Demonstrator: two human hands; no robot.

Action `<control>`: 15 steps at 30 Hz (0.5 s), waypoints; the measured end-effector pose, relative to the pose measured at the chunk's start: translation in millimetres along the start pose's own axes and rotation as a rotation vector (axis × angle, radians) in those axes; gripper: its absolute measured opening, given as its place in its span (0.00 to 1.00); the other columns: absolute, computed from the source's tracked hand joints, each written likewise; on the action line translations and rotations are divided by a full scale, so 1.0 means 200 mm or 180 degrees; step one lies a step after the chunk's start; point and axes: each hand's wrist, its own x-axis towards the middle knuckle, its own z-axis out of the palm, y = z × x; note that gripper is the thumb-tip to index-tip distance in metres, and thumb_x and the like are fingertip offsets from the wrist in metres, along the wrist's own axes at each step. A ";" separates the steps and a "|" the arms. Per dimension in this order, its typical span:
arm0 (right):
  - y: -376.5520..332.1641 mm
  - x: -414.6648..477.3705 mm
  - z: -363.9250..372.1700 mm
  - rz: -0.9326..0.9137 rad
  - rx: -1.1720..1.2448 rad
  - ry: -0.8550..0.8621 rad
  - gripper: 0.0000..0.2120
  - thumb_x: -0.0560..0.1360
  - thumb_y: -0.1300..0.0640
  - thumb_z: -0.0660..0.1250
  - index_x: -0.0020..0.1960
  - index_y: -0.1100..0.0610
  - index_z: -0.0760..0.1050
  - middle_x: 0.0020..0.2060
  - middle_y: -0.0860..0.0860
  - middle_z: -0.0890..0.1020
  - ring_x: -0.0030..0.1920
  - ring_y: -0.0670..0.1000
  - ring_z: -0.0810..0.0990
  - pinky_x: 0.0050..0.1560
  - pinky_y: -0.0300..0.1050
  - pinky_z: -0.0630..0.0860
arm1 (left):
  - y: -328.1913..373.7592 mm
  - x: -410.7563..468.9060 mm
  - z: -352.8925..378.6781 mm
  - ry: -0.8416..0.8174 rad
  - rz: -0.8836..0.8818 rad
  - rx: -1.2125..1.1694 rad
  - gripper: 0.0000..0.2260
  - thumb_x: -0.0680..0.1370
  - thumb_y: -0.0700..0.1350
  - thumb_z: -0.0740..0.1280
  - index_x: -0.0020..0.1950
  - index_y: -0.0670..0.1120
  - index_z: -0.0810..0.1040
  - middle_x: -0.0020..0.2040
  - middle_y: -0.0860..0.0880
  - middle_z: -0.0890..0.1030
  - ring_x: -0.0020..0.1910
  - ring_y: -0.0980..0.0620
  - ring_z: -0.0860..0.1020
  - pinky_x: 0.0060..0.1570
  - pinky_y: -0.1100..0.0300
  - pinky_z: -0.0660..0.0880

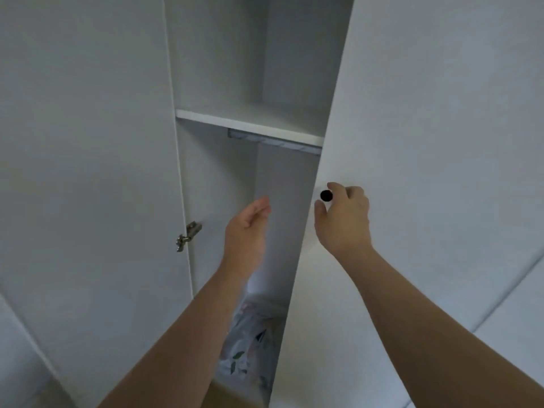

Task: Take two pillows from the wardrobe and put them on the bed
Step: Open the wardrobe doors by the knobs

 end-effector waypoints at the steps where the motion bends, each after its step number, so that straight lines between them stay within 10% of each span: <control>1: 0.02 0.01 -0.01 0.0017 -0.0050 -0.0124 0.20 0.82 0.53 0.63 0.73 0.57 0.70 0.66 0.59 0.71 0.67 0.62 0.69 0.64 0.56 0.71 | 0.00 0.00 0.03 -0.0089 -0.0047 -0.0024 0.14 0.82 0.43 0.66 0.67 0.46 0.80 0.63 0.53 0.82 0.63 0.59 0.79 0.67 0.65 0.72; 6: 0.06 0.07 -0.01 -0.0168 -0.0032 -0.0506 0.18 0.83 0.54 0.61 0.72 0.57 0.71 0.65 0.57 0.77 0.65 0.59 0.76 0.65 0.53 0.73 | -0.03 0.02 0.13 -0.0502 -0.0135 -0.0211 0.16 0.80 0.43 0.65 0.68 0.47 0.77 0.65 0.50 0.80 0.66 0.52 0.78 0.72 0.50 0.69; 15: 0.04 0.06 -0.03 -0.0160 -0.0087 -0.0324 0.13 0.83 0.54 0.61 0.63 0.58 0.77 0.57 0.54 0.82 0.56 0.56 0.80 0.52 0.42 0.70 | -0.04 0.03 0.16 -0.0899 -0.0148 0.0015 0.17 0.84 0.41 0.61 0.73 0.44 0.73 0.70 0.49 0.77 0.69 0.54 0.75 0.73 0.51 0.68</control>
